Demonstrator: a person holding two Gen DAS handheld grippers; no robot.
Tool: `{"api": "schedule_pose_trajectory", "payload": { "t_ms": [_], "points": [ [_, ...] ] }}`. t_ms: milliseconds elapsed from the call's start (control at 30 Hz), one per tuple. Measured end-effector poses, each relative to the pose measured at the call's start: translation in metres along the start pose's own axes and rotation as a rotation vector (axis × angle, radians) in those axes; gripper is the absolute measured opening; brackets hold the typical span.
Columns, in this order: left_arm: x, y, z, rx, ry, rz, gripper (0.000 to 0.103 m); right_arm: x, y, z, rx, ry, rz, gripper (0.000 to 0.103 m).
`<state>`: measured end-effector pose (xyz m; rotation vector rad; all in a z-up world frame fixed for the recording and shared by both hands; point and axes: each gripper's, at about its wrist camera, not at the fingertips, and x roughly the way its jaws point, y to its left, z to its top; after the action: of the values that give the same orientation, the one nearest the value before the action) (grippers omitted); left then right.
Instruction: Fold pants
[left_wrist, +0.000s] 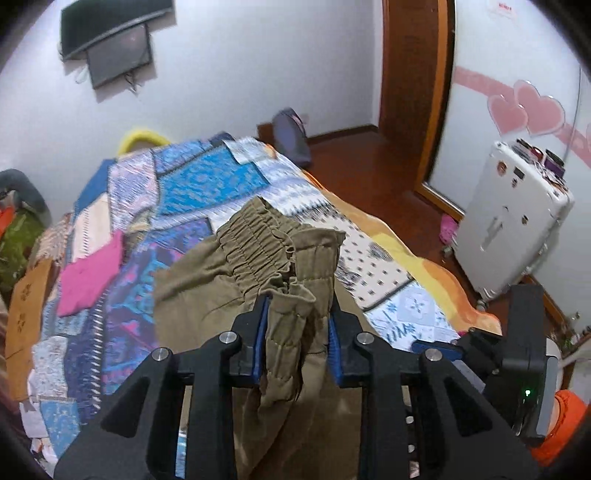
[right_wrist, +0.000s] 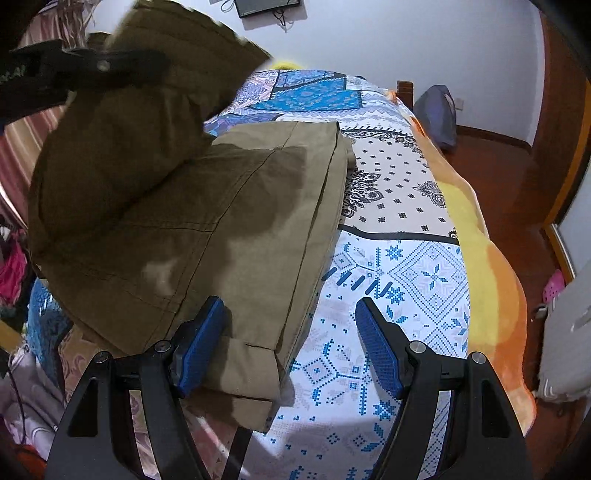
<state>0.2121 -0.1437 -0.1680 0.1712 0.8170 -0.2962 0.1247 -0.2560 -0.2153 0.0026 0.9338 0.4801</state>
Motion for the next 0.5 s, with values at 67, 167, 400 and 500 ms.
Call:
{"api": "schedule_pose_trajectory", "payload": {
  "t_ms": [67, 167, 400, 500],
  "points": [
    [0.011, -0.006, -0.001, -0.001, 0.034, -0.028, 0.027, 0.0, -0.001, 0.0, 0.007, -0.001, 0.004, 0.07],
    [0.023, -0.014, -0.004, -0.001, 0.071, -0.056, 0.027, 0.0, -0.002, -0.001, 0.014, -0.003, 0.01, 0.07],
    [0.052, -0.028, -0.014, 0.017, 0.169, -0.111, 0.027, 0.0, -0.003, -0.002, 0.02, -0.003, 0.009, 0.07],
    [0.056, -0.033, -0.02, 0.036, 0.185, -0.115, 0.027, 0.001, -0.004, -0.001, 0.022, -0.002, 0.007, 0.07]
  ]
}}
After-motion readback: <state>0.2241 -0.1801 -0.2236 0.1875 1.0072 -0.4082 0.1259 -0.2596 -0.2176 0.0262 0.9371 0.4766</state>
